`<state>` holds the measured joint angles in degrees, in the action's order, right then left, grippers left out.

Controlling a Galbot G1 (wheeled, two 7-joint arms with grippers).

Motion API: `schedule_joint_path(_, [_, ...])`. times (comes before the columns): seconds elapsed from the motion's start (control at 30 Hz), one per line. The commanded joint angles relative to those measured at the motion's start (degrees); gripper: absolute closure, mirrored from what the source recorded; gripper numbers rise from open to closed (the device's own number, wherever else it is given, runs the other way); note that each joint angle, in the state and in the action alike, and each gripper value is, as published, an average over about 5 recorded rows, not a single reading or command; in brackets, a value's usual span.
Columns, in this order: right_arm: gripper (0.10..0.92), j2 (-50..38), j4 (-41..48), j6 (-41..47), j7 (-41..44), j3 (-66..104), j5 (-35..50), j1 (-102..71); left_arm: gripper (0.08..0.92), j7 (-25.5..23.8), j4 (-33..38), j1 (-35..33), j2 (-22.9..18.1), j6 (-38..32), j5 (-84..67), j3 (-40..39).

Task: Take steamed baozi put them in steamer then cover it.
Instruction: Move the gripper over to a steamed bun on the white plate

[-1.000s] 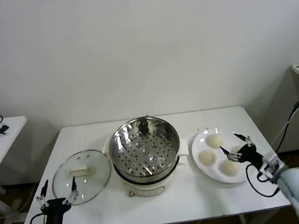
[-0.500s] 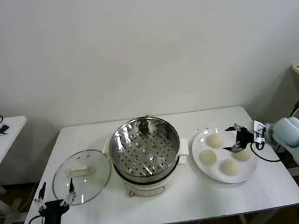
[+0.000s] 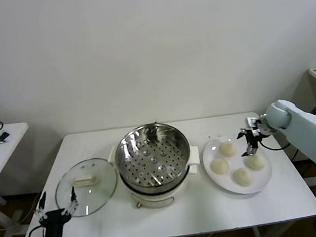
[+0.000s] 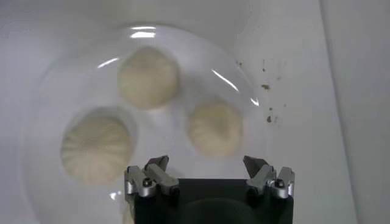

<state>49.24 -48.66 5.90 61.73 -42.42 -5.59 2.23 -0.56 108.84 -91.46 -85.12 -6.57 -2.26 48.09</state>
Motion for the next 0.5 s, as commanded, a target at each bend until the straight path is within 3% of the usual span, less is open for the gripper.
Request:
schedule_joint_path(0.03, [0.203,7.2,10.3,-1.6,2.1,-8.4,-2.1,7.0,0.177,0.2,-0.3,0.1,0.0,0.5,-0.2,0.1])
schedule_joint_path(0.5, [0.203,13.2,16.5,-3.7,2.1,-5.0,-4.7,3.7,0.177,0.0,-0.3,0.1,0.0,0.6,-0.4,0.3])
